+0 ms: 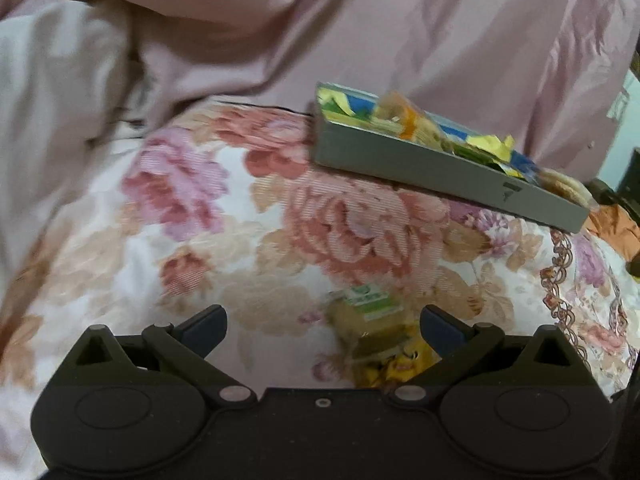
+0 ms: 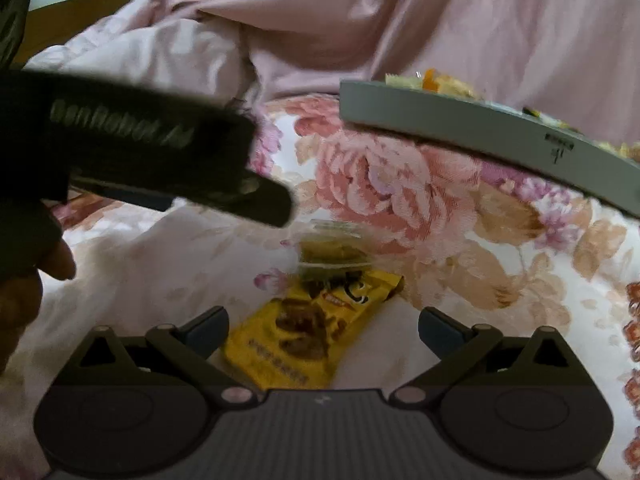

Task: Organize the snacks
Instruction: 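Grasp the green-labelled biscuit pack with the left tool while the right tool grasps the yellow pouch, then lift the biscuit pack and yellow pouch off the bedspread, then carry the biscuit pack and yellow pouch over the grey tray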

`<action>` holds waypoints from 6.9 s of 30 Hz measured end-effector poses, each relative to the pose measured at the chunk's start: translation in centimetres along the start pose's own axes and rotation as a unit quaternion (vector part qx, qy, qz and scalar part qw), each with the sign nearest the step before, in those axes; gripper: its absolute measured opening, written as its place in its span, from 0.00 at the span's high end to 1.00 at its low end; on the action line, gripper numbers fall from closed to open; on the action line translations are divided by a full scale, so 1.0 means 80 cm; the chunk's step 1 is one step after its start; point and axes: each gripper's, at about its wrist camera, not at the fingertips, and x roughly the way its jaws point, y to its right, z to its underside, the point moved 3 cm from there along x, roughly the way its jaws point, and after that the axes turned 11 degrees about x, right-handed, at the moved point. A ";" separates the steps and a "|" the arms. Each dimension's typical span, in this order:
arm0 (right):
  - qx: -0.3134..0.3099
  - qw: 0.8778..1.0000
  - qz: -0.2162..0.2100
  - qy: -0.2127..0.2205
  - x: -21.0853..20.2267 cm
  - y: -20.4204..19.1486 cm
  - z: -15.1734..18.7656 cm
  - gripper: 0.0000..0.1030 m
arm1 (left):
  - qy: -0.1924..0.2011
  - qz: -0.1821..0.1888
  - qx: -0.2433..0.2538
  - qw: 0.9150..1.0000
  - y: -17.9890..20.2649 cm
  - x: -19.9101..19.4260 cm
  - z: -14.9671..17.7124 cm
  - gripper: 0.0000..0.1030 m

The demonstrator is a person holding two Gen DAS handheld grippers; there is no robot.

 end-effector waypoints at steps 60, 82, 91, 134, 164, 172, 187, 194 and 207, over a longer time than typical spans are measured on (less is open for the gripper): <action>-0.035 0.999 -0.005 -0.031 -0.071 0.069 0.034 0.42 | -0.055 0.022 0.018 0.998 0.061 -0.015 0.069 0.33; -0.038 0.999 -0.019 -0.009 -0.064 0.077 0.048 0.23 | -0.040 0.012 0.062 0.997 0.077 -0.015 0.079 0.30; -0.040 0.999 -0.023 0.003 -0.067 0.072 0.054 0.42 | -0.041 -0.005 0.059 0.997 0.084 -0.016 0.081 0.40; -0.070 0.996 0.013 0.054 -0.079 0.061 0.051 0.50 | -0.021 -0.019 0.026 0.999 0.081 -0.025 0.072 0.47; -0.071 0.990 0.028 0.122 -0.095 0.076 0.010 0.50 | 0.093 0.003 -0.040 0.995 0.070 -0.038 -0.010 0.46; -0.068 0.979 0.036 0.190 -0.101 0.096 -0.073 0.49 | 0.167 -0.012 -0.033 0.985 0.052 -0.035 -0.112 0.46; -0.007 0.983 0.000 0.185 -0.019 0.129 -0.212 0.49 | 0.141 -0.025 -0.036 0.989 0.025 0.059 -0.207 0.45; 0.018 0.987 0.007 0.162 0.024 0.142 -0.226 0.49 | 0.130 -0.034 -0.039 0.990 0.011 0.087 -0.205 0.45; 0.045 0.990 0.007 0.136 0.051 0.149 -0.218 0.48 | 0.119 -0.030 -0.045 0.991 0.006 0.101 -0.194 0.48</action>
